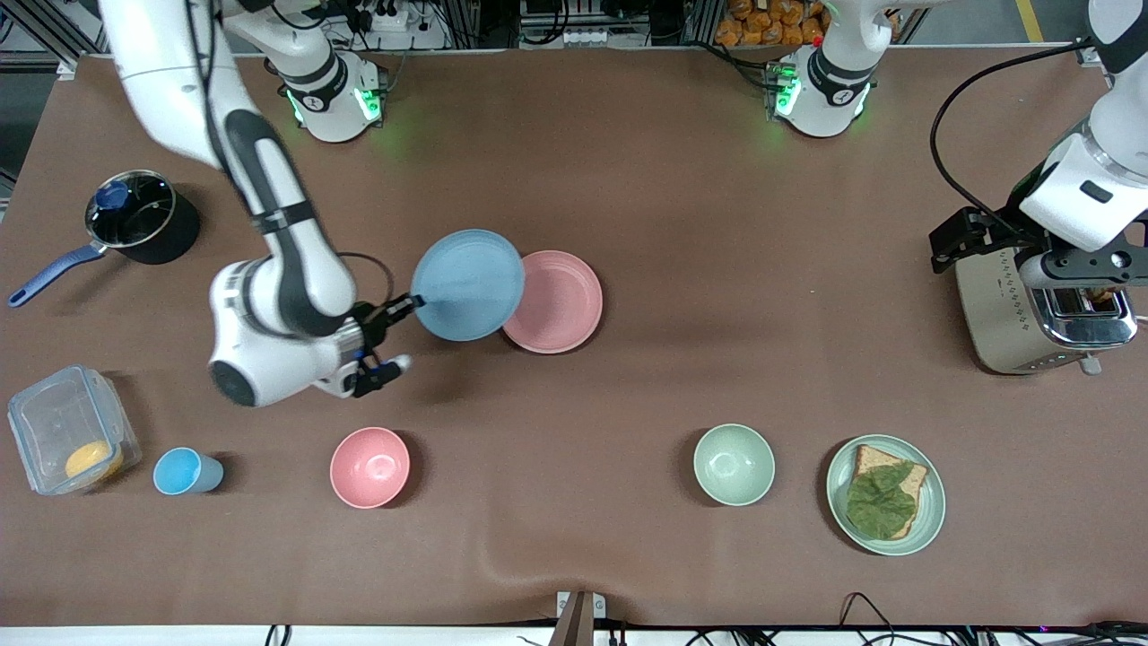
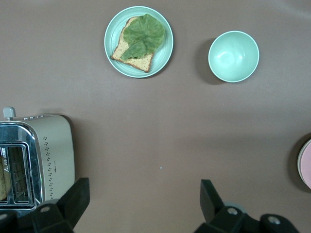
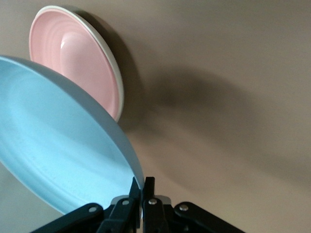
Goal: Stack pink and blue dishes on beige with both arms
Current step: 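Carry the blue plate onto the pink plate and open the right gripper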
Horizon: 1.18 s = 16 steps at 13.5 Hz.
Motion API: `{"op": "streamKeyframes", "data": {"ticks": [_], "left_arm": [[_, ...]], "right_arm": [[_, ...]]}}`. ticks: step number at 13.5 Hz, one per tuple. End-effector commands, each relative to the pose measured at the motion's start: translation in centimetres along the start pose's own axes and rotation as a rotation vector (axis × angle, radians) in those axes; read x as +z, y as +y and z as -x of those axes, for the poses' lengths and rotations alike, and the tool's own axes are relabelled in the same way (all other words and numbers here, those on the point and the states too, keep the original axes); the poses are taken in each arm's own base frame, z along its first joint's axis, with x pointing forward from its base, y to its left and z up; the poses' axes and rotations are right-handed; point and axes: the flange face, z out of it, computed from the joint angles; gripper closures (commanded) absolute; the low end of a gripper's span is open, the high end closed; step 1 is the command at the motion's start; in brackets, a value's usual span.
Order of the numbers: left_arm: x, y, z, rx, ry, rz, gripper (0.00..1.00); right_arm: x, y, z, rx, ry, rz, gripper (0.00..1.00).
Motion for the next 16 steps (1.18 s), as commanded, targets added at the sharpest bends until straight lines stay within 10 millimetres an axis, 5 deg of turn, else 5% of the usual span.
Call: {"op": "streamKeyframes", "data": {"ticks": [1,4,6,7,8,9,12,16], "left_arm": [[-0.4,0.1,0.1,0.000,0.003,-0.018,0.00],[-0.4,0.2,0.1,0.002,0.003,-0.018,0.00],[-0.4,0.1,0.1,0.000,0.001,-0.018,0.00],[-0.4,0.1,0.1,0.000,0.001,-0.017,0.00],[-0.6,-0.1,0.1,0.000,0.005,-0.018,0.00],[-0.7,-0.2,0.1,-0.001,0.007,-0.018,0.00],[-1.3,-0.7,0.4,0.001,0.017,-0.018,0.00],[-2.4,-0.5,0.4,0.004,0.023,-0.015,0.00]], "right_arm": [[3.8,-4.1,-0.7,0.026,0.067,0.063,1.00],[7.3,-6.9,-1.8,0.043,0.096,0.113,1.00],[7.5,-7.3,-1.9,0.056,0.113,0.119,1.00],[7.4,-7.4,-2.0,0.054,0.122,0.122,0.87],[7.3,-7.2,-2.1,0.056,0.130,0.123,0.32],[7.0,-7.3,-2.3,0.053,0.150,0.128,0.00],[2.9,-7.0,-2.0,0.059,0.205,0.135,0.00],[-7.2,-6.3,1.2,0.067,0.229,0.216,0.00]]}}
